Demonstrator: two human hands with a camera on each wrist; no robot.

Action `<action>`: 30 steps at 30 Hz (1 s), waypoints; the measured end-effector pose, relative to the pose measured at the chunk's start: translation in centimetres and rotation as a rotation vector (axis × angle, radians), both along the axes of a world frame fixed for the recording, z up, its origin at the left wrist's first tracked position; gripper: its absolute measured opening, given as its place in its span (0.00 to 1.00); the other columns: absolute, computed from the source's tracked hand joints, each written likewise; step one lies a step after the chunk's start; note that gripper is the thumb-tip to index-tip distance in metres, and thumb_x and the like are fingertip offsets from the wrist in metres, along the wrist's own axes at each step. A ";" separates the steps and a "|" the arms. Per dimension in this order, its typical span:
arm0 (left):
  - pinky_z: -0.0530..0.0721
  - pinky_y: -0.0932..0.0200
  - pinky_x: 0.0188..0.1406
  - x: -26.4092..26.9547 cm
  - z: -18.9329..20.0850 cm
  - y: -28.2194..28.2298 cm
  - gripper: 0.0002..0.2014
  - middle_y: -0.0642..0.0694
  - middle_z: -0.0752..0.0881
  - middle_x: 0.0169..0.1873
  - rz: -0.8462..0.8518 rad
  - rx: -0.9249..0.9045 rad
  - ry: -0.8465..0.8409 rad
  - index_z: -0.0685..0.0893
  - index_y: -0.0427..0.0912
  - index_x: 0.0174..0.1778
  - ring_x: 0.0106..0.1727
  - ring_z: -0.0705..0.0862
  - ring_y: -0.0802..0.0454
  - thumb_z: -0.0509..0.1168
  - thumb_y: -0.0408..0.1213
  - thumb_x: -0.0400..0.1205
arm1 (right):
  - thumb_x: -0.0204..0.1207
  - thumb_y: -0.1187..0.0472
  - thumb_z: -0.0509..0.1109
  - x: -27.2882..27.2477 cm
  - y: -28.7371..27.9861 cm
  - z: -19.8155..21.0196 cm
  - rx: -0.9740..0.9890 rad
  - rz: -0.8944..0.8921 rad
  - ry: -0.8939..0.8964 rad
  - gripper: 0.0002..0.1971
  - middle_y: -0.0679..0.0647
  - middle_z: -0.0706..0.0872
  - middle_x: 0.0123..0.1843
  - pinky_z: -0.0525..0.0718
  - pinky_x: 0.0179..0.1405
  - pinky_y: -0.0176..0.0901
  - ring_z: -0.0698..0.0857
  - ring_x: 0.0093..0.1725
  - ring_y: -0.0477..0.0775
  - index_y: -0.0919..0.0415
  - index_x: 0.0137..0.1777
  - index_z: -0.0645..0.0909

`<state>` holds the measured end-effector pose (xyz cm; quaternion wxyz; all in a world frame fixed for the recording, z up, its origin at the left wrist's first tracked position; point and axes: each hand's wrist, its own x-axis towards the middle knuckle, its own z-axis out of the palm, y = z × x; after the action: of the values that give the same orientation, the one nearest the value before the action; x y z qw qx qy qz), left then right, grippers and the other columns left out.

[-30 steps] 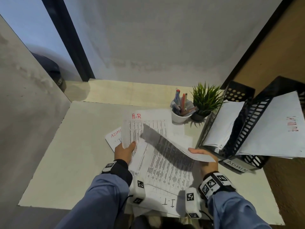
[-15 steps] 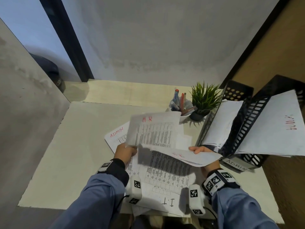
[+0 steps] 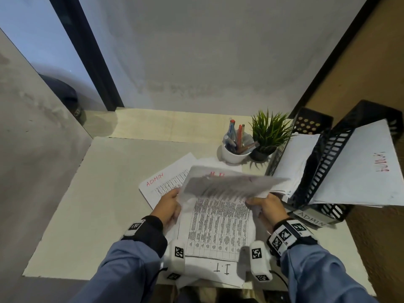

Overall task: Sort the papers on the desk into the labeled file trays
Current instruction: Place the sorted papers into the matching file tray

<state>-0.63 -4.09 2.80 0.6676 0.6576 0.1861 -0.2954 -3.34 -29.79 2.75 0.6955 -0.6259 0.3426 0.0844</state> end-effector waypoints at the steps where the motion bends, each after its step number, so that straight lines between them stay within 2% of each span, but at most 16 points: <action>1: 0.65 0.70 0.11 -0.1 0.5 -0.2 0.33 0.41 0.82 0.32 -0.028 -0.092 0.010 0.80 0.40 0.60 0.16 0.71 0.57 0.50 0.13 0.62 | 0.69 0.82 0.67 -0.3 -0.1 0.6 0.023 -0.027 -0.025 0.07 0.55 0.88 0.27 0.84 0.35 0.40 0.86 0.36 0.60 0.74 0.41 0.81; 2: 0.71 0.68 0.14 -0.1 0.9 -0.5 0.35 0.40 0.85 0.38 -0.073 -0.158 -0.001 0.79 0.40 0.62 0.21 0.77 0.55 0.53 0.15 0.59 | 0.70 0.81 0.67 0.2 0.3 1.2 0.036 -0.035 -0.052 0.06 0.55 0.89 0.29 0.85 0.32 0.37 0.89 0.37 0.57 0.74 0.44 0.81; 3: 0.77 0.65 0.21 -0.1 1.5 -0.9 0.33 0.40 0.86 0.43 -0.121 -0.185 -0.029 0.79 0.39 0.62 0.29 0.81 0.51 0.57 0.16 0.60 | 0.71 0.78 0.67 0.3 0.4 1.7 0.039 -0.032 -0.076 0.07 0.57 0.91 0.36 0.86 0.35 0.38 0.90 0.42 0.57 0.73 0.48 0.82; 5: 0.85 0.59 0.35 -0.2 3.2 -2.0 0.21 0.43 0.88 0.44 -0.122 -0.124 -0.157 0.80 0.39 0.60 0.41 0.86 0.46 0.66 0.19 0.71 | 0.71 0.73 0.70 0.9 1.1 3.5 -0.022 -0.005 -0.155 0.10 0.58 0.91 0.48 0.87 0.51 0.51 0.88 0.54 0.63 0.66 0.52 0.83; 7: 0.86 0.62 0.36 -0.3 5.2 -2.8 0.09 0.48 0.89 0.39 0.032 -0.014 -0.349 0.84 0.41 0.51 0.40 0.88 0.50 0.66 0.26 0.78 | 0.71 0.72 0.71 1.1 1.5 5.8 -0.094 -0.014 -0.273 0.11 0.55 0.90 0.51 0.85 0.57 0.56 0.88 0.54 0.59 0.59 0.51 0.83; 9: 0.85 0.65 0.34 -0.2 6.5 -3.2 0.02 0.47 0.87 0.35 0.161 0.021 -0.513 0.84 0.38 0.44 0.36 0.87 0.52 0.66 0.31 0.80 | 0.70 0.73 0.72 1.1 1.9 8.2 -0.151 -0.038 -0.419 0.13 0.50 0.89 0.49 0.87 0.53 0.49 0.89 0.50 0.49 0.55 0.48 0.83; 12: 0.84 0.66 0.34 -0.4 6.4 -3.2 0.10 0.41 0.82 0.37 0.185 0.102 -0.611 0.84 0.31 0.47 0.38 0.82 0.50 0.67 0.36 0.80 | 0.68 0.76 0.72 0.4 2.4 10.2 -0.135 -0.053 -0.552 0.15 0.50 0.89 0.45 0.88 0.49 0.40 0.89 0.46 0.46 0.53 0.43 0.81; 15: 0.83 0.69 0.31 -1.7 4.4 -3.1 0.08 0.44 0.86 0.35 0.124 0.190 -0.474 0.85 0.33 0.45 0.34 0.85 0.54 0.68 0.37 0.79 | 0.69 0.78 0.70 -0.5 3.6 8.0 -0.169 0.012 -0.393 0.14 0.51 0.88 0.43 0.87 0.48 0.45 0.88 0.47 0.53 0.55 0.40 0.81; 17: 0.82 0.68 0.34 -2.7 3.0 -3.0 0.03 0.48 0.87 0.35 0.085 0.262 -0.390 0.85 0.37 0.44 0.34 0.85 0.55 0.68 0.33 0.79 | 0.71 0.77 0.69 -1.3 4.2 5.6 -0.173 0.054 -0.231 0.12 0.53 0.87 0.41 0.86 0.49 0.48 0.87 0.47 0.58 0.58 0.39 0.82; 19: 0.79 0.75 0.30 -3.0 2.8 -2.8 0.03 0.52 0.86 0.34 0.115 0.248 -0.362 0.84 0.41 0.42 0.32 0.86 0.62 0.68 0.29 0.78 | 0.72 0.75 0.68 -1.8 4.4 4.5 -0.143 0.037 -0.154 0.08 0.56 0.88 0.43 0.86 0.49 0.47 0.88 0.49 0.59 0.63 0.42 0.83; 21: 0.76 0.78 0.21 -2.6 4.1 -2.8 0.08 0.53 0.85 0.28 0.160 0.216 -0.387 0.83 0.42 0.35 0.23 0.82 0.67 0.68 0.27 0.79 | 0.72 0.74 0.68 -1.4 3.9 5.2 -0.074 -0.039 -0.156 0.06 0.58 0.89 0.46 0.86 0.45 0.44 0.88 0.45 0.55 0.67 0.47 0.82; 22: 0.76 0.77 0.21 -2.1 5.1 -2.9 0.08 0.51 0.85 0.28 0.175 0.193 -0.413 0.83 0.42 0.35 0.22 0.82 0.67 0.68 0.28 0.79 | 0.73 0.73 0.69 -0.9 3.4 5.9 -0.042 -0.071 -0.172 0.06 0.59 0.89 0.47 0.86 0.43 0.42 0.87 0.44 0.55 0.68 0.49 0.81; 24: 0.78 0.76 0.24 -1.0 7.5 -3.6 0.06 0.50 0.86 0.31 0.144 0.196 -0.515 0.84 0.44 0.36 0.28 0.83 0.62 0.68 0.32 0.79 | 0.72 0.72 0.70 0.4 1.7 7.3 -0.048 -0.102 -0.238 0.11 0.60 0.88 0.51 0.86 0.50 0.46 0.87 0.49 0.57 0.67 0.54 0.81; 25: 0.78 0.74 0.26 -0.3 8.7 -4.0 0.07 0.52 0.86 0.31 0.102 0.220 -0.584 0.84 0.48 0.36 0.29 0.82 0.61 0.68 0.34 0.79 | 0.72 0.72 0.70 1.0 0.6 7.8 -0.104 -0.110 -0.281 0.13 0.58 0.88 0.53 0.86 0.55 0.48 0.87 0.52 0.56 0.66 0.57 0.81; 27: 0.77 0.69 0.26 1.2 11.0 -5.2 0.09 0.52 0.83 0.27 0.009 0.280 -0.706 0.84 0.50 0.34 0.27 0.78 0.58 0.68 0.36 0.79 | 0.74 0.70 0.69 2.1 -1.6 7.9 -0.378 -0.162 -0.337 0.16 0.57 0.87 0.57 0.83 0.62 0.49 0.85 0.56 0.53 0.63 0.62 0.81; 30: 0.69 0.67 0.22 2.9 14.2 -7.4 0.13 0.45 0.77 0.23 -0.126 0.370 -0.858 0.80 0.41 0.27 0.24 0.71 0.54 0.65 0.35 0.79 | 0.77 0.64 0.65 3.6 -4.6 6.6 -0.685 -0.327 -0.197 0.23 0.62 0.78 0.70 0.74 0.69 0.47 0.78 0.66 0.58 0.66 0.72 0.73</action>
<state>2.27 -11.45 17.03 0.5367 0.8382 -0.0973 0.0009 0.27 -34.37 9.32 0.4802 -0.7640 0.3779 -0.2071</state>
